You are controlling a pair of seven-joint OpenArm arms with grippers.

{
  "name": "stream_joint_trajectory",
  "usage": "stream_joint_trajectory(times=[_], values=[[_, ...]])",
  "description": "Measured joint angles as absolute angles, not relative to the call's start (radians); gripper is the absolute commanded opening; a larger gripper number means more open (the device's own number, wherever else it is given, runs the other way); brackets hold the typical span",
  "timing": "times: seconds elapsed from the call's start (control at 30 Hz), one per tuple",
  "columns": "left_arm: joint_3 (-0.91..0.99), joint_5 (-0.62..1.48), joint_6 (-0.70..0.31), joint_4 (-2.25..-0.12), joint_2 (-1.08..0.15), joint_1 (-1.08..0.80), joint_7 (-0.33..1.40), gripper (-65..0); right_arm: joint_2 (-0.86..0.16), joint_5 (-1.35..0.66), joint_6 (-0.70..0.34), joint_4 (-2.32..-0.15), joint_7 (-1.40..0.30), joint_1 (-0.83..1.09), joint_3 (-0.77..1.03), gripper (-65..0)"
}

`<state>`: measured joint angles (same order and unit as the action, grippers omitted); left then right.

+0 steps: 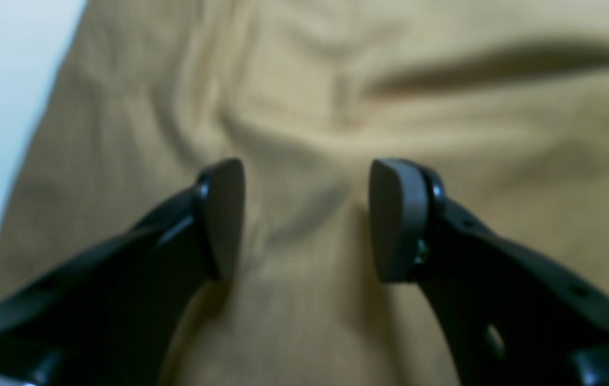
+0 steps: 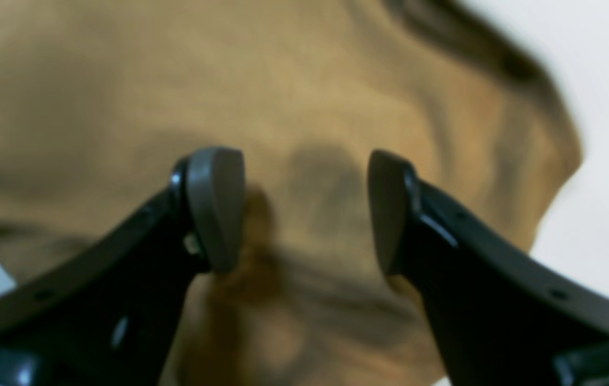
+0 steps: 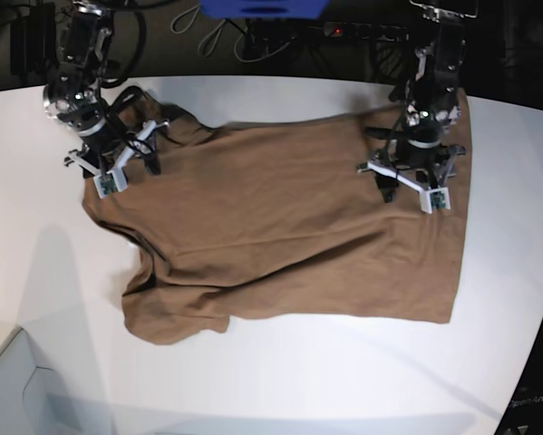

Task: Layout the t-shirt on the table in an organized manner, then fold the t-shirt properly
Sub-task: 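Move both grippers to the shirt's shoulder corners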

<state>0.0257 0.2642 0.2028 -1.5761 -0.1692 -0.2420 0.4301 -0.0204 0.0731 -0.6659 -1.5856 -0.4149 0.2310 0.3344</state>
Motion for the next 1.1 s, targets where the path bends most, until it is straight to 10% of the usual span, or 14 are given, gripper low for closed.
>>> stream_joint_trajectory(times=[0.7, 1.1], values=[[0.032, 0.26, 0.201, -1.475, -0.224, -0.163, 0.434, -28.9, 0.004, 0.072, -0.672, -1.845, -0.41, 0.555, 0.279, -28.1], [0.159, 0.268, 0.198, -1.495, -0.233, -0.231, 0.429, -28.9, -0.006, 0.069, -0.684, -1.7, -0.419, 0.033, 0.325, -28.3]])
